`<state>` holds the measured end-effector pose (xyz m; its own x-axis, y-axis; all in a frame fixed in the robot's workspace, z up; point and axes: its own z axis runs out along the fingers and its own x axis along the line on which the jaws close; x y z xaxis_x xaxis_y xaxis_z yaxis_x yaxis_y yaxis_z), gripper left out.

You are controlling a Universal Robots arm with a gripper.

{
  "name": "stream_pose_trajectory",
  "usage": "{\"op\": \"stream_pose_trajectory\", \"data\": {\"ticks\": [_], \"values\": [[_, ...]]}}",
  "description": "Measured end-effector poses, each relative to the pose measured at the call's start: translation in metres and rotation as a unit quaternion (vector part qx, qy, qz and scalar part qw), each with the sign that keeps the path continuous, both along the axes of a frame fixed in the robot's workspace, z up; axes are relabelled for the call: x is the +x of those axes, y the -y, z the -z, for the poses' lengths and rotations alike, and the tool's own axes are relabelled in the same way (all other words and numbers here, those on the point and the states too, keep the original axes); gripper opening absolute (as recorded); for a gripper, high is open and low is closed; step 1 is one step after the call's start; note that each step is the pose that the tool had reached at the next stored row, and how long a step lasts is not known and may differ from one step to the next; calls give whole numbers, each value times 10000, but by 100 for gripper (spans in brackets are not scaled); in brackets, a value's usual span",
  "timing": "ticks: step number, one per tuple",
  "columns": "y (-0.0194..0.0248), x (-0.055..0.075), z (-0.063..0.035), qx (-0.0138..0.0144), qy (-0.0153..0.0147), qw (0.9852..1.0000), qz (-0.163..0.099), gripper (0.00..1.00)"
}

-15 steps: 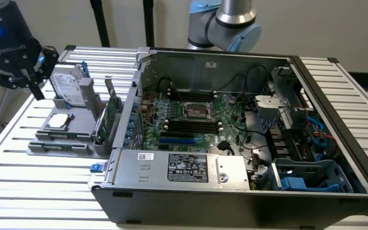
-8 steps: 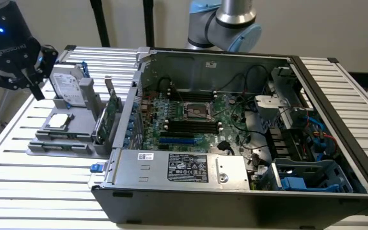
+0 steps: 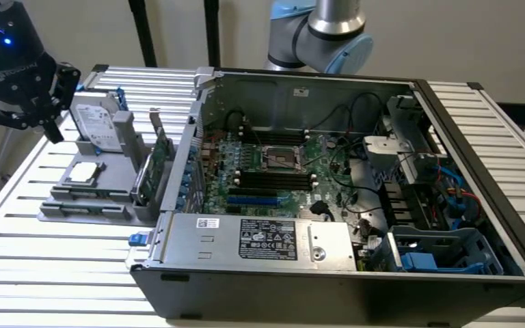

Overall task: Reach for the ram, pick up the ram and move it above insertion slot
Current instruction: 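Pick up the ram and move it above insertion slot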

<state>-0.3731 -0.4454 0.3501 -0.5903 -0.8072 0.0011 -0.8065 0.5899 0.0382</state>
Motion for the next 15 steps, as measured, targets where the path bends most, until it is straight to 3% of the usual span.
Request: {"op": "stream_pose_trajectory", "data": {"ticks": [4,8,12,15], "values": [[0,0,0,0,0,9994,-359,11],[0,0,5,0,0,9974,-722,11],[-1,0,12,-1,-1,9941,-1085,11],[0,0,22,0,0,9908,-1356,11]]}}
